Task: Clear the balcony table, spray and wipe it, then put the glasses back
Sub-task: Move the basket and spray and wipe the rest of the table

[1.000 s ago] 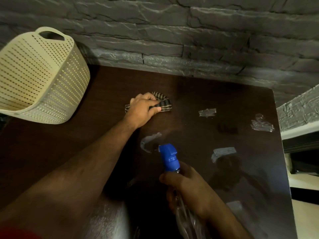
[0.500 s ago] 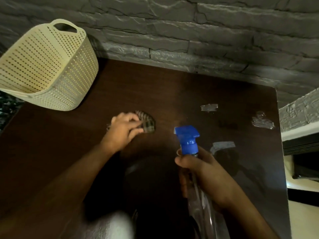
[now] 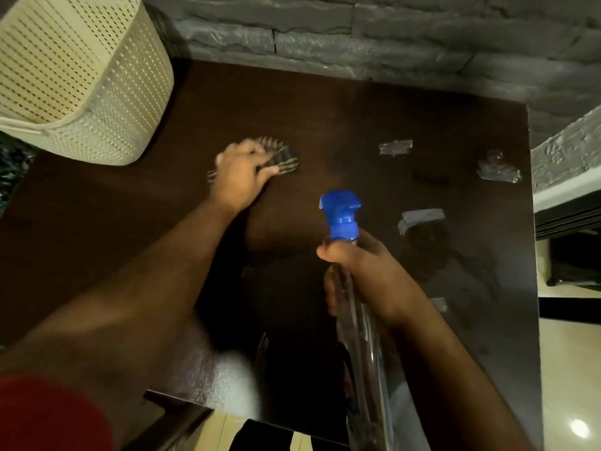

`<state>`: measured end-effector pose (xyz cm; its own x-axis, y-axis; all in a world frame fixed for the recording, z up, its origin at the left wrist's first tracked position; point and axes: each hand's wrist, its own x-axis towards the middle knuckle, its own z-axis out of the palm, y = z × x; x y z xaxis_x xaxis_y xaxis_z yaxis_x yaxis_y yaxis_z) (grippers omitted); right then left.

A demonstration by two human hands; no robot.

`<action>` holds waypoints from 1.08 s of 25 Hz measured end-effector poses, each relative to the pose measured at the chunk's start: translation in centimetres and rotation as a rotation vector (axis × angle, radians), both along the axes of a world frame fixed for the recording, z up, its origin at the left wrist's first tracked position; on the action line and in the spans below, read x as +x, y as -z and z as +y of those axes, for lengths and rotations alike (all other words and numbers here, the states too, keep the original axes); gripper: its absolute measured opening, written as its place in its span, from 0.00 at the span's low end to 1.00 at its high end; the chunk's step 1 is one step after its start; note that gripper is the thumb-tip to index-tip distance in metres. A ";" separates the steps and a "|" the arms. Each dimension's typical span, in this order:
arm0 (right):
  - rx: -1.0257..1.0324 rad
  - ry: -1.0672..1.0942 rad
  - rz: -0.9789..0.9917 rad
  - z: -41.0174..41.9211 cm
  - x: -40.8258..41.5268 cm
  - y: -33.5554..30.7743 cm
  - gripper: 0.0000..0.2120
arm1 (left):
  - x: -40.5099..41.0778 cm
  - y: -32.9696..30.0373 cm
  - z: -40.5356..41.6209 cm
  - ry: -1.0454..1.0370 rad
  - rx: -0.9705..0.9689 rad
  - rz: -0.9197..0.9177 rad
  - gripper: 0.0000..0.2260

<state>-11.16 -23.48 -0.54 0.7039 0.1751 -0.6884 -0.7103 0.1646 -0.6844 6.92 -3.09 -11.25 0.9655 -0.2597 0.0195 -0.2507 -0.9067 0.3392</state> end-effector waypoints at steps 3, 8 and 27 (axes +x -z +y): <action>0.024 -0.017 -0.014 0.8 -1.1 0.8 0.16 | -5.1 0.0 -4.0 0.332 -0.004 0.053 0.18; 0.017 0.021 -0.048 2.1 -4.7 0.0 0.12 | -4.0 0.1 5.5 0.281 -0.066 -0.014 0.20; -0.075 0.056 -0.026 5.5 -11.6 -1.4 0.12 | -18.1 0.8 7.3 0.613 -0.083 -0.021 0.16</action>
